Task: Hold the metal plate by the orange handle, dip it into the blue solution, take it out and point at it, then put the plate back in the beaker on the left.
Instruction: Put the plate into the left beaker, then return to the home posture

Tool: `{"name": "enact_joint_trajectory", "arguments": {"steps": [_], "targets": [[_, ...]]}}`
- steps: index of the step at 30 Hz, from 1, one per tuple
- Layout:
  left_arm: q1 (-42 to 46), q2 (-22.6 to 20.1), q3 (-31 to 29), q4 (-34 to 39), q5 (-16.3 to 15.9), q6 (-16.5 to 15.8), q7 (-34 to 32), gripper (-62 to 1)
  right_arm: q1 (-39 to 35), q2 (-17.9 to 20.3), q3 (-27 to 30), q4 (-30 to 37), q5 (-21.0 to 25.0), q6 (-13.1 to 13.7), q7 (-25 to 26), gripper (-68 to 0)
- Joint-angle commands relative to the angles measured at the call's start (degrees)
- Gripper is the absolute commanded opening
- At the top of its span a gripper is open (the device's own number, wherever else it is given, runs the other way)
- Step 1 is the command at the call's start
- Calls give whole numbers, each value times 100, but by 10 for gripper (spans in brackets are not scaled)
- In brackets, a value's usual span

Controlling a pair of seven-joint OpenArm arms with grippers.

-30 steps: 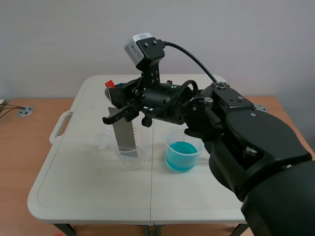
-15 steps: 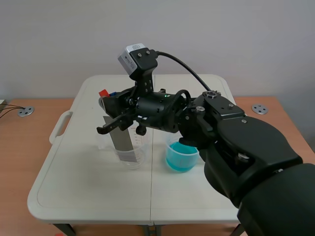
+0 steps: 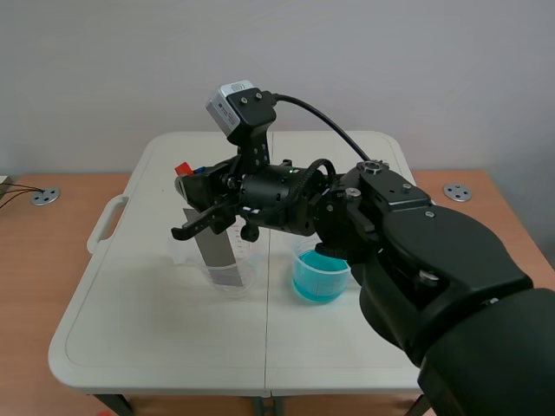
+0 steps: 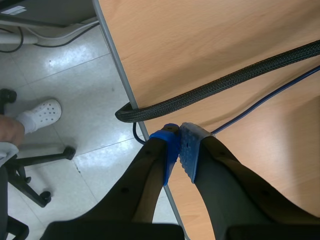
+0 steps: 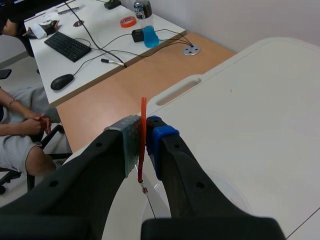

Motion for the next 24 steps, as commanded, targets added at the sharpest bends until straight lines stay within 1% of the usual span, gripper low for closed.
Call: {"name": "enact_joint_trajectory", "arguments": {"steps": [1, 9, 15, 24], "targets": [[63, -48, -26, 24, -17, -17, -31, -591, 101, -17, 26, 22, 57, 24, 20, -662], [63, -48, -26, 24, -17, -17, -31, -591, 103, -17, 26, 22, 39, 24, 4, -662], [61, -48, -26, 24, -17, -15, -33, -591, 105, -15, 28, 22, 39, 24, 4, -606], [61, -48, -26, 24, -17, -15, -33, -590, 105, 7, 37, 22, 31, 22, 7, -604]]}}
